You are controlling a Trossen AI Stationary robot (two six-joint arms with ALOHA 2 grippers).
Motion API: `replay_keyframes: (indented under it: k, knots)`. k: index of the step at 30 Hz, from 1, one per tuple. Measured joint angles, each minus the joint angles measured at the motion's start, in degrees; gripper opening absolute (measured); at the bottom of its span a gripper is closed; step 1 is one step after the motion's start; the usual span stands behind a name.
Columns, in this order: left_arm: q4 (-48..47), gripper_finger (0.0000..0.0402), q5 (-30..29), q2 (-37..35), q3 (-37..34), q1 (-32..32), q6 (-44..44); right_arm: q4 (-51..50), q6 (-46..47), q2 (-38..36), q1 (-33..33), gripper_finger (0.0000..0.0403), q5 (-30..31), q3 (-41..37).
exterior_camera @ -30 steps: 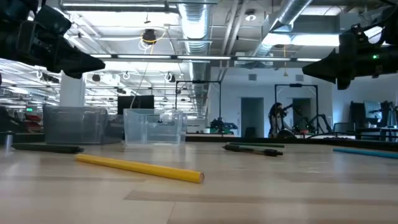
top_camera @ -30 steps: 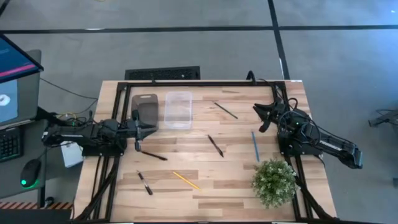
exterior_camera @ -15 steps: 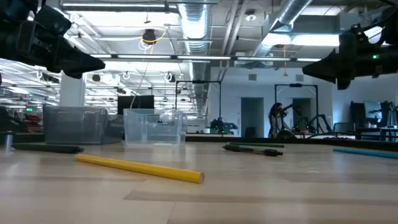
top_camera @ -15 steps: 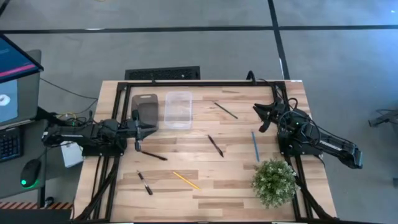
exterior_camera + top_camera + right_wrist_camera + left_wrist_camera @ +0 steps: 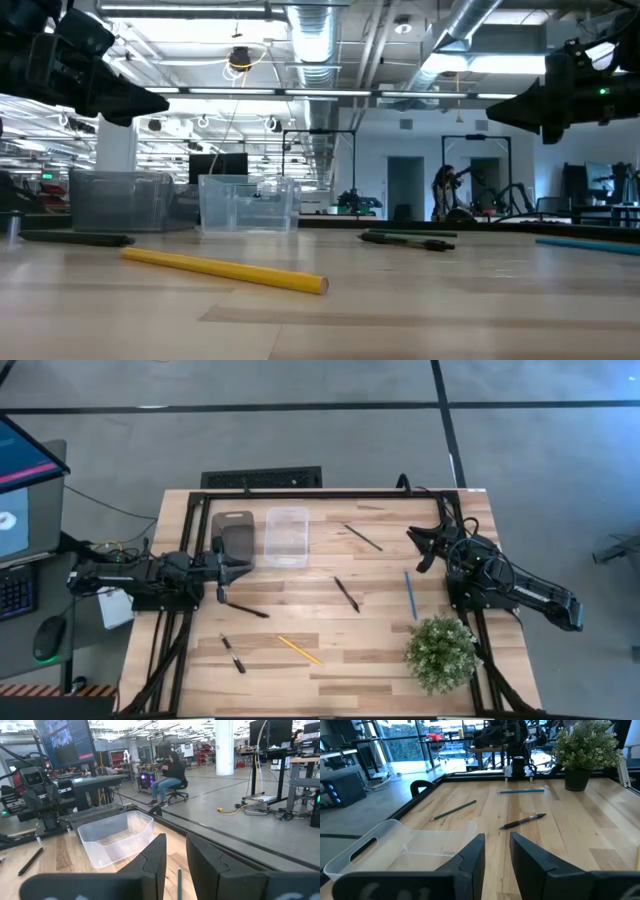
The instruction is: Sort pens & pencils
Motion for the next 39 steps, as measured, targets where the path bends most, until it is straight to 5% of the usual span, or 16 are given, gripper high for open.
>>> replay_keyframes:
  k: [33, 39]
  knots:
    - [0.0, 0.0082, 0.0, 0.0, 0.0, 0.0, -5.6, 2.5, 1.0, 0.0, 0.0, 0.0095, 0.0, 0.5]
    - [0.0, 0.0082, 0.0, 0.0, 0.0, 0.0, -6.6, 2.3, 4.6, 0.0, 0.0, 0.0126, -2.2, 0.6]
